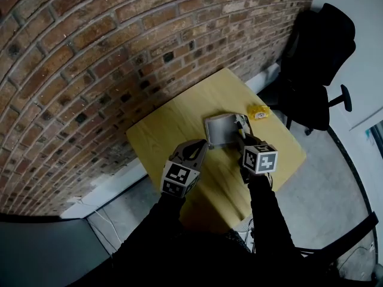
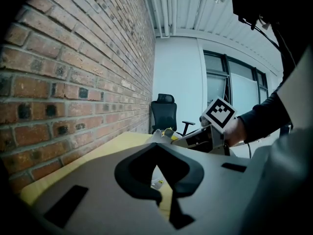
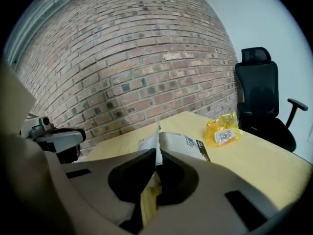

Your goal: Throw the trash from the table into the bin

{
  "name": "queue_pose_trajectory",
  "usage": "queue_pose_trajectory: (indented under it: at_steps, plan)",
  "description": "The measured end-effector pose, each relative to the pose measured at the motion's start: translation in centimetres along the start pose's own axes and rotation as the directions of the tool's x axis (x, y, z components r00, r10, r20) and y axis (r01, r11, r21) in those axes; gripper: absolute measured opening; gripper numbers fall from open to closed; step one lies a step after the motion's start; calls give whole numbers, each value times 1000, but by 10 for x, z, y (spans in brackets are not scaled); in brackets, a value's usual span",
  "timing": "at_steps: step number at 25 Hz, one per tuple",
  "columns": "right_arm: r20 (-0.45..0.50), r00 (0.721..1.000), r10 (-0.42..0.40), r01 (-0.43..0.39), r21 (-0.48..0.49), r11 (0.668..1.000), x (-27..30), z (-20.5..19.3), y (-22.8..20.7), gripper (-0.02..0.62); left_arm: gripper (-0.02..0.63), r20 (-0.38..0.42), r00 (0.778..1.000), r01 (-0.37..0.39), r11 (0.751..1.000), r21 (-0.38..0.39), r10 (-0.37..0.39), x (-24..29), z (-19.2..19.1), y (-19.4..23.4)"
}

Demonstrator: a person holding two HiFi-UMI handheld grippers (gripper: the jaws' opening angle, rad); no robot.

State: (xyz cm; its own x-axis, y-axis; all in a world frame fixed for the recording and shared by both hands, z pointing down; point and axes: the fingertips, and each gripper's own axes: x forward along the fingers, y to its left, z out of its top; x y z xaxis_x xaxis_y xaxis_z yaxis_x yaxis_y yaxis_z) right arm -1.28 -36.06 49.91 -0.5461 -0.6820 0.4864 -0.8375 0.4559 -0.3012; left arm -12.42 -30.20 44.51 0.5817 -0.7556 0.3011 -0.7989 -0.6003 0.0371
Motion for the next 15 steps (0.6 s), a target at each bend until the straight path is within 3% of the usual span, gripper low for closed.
queue_pose_trajectory:
  at_steps: [15]
  plan:
    - [60,998,9,-11,26,1000,-30,10,19,13,6,26,1000,-1,1000,-1,1,-26,10,-4]
